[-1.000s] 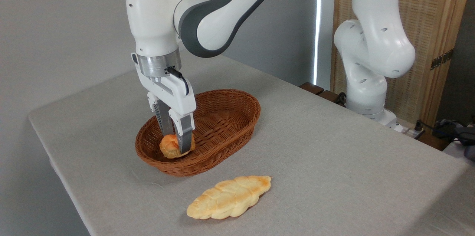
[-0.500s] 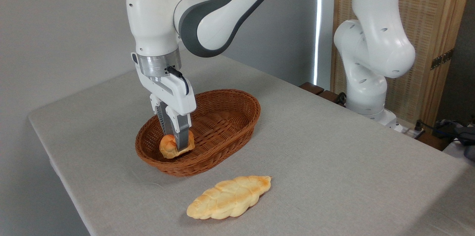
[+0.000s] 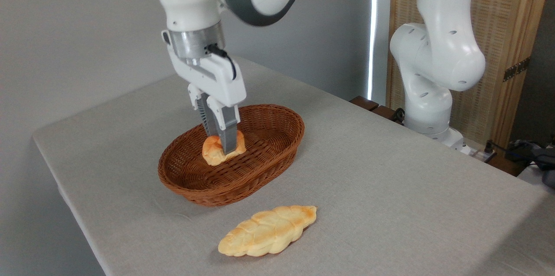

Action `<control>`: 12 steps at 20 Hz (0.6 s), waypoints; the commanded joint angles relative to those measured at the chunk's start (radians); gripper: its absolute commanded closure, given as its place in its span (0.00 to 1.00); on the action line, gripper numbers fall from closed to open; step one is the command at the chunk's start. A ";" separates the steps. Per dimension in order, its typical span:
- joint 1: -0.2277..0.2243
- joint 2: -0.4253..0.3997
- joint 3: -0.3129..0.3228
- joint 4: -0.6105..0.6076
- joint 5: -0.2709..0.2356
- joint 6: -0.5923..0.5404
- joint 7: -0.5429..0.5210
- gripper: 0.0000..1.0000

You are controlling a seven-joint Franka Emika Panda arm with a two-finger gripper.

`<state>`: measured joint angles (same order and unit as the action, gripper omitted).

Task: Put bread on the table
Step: 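Lift the bread roll out of the basket and carry it past the rim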

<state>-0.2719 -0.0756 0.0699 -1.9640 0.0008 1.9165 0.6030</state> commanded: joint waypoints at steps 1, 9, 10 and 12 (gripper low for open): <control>-0.001 -0.111 0.097 -0.013 -0.016 -0.105 0.229 0.51; -0.003 -0.213 0.249 -0.075 -0.002 -0.281 0.799 0.47; -0.003 -0.216 0.254 -0.088 -0.002 -0.272 0.825 0.45; -0.006 -0.222 0.254 -0.122 0.001 -0.245 0.839 0.31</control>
<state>-0.2645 -0.2699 0.3151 -2.0287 -0.0006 1.6405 1.3944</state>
